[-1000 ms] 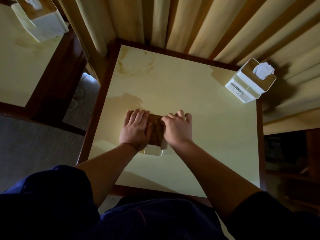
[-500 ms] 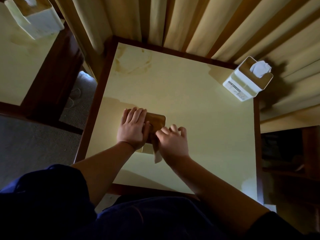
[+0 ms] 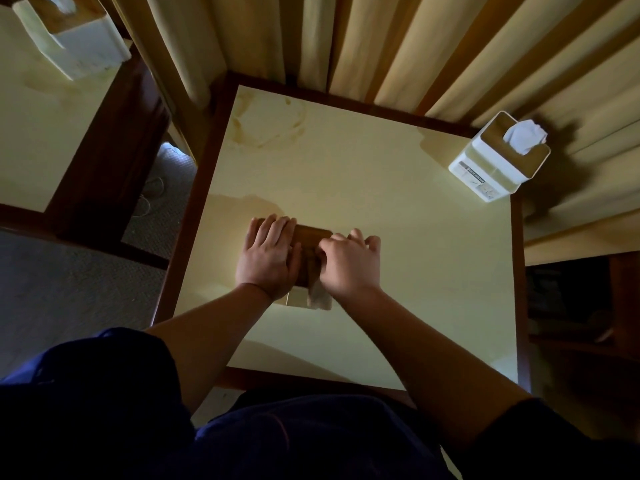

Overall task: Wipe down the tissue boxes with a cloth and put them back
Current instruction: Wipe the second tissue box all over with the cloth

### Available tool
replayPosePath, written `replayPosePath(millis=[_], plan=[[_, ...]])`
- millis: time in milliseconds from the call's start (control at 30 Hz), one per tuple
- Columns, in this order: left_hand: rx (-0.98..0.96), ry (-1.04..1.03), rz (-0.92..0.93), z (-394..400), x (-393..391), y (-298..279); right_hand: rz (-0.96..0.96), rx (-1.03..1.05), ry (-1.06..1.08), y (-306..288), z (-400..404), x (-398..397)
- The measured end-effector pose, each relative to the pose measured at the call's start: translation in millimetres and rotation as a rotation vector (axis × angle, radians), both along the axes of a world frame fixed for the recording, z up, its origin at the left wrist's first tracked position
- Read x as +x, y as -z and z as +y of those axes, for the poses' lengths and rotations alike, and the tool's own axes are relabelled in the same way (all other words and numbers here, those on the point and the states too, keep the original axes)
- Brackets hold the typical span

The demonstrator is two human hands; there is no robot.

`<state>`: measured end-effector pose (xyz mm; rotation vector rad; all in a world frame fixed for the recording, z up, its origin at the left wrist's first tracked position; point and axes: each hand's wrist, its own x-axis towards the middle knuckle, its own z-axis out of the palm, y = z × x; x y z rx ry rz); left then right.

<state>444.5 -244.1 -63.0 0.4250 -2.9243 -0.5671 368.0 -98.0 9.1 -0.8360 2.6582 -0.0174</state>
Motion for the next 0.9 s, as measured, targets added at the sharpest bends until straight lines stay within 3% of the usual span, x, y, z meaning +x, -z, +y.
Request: replayPosePath(millis=[300, 567, 700, 900], plan=[[-0.005, 0.007, 0.033, -0.7, 0.6, 1.5, 0.084, -0.122, 0.223, 21.0, -11.2, -8.3], [0.002, 0.007, -0.014, 0.3, 0.5, -1.0, 0.104, -0.225, -0.009, 28.3, 27.5, 37.7], [0.005, 0.005, -0.007, 0.1, 0.8, -0.2, -0.054, -0.186, -0.103, 19.9, 32.0, 35.9], [0.028, 0.026, -0.026, -3.6, 1.4, -1.2, 0.052, -0.180, 0.006, 28.4, 37.0, 34.0]])
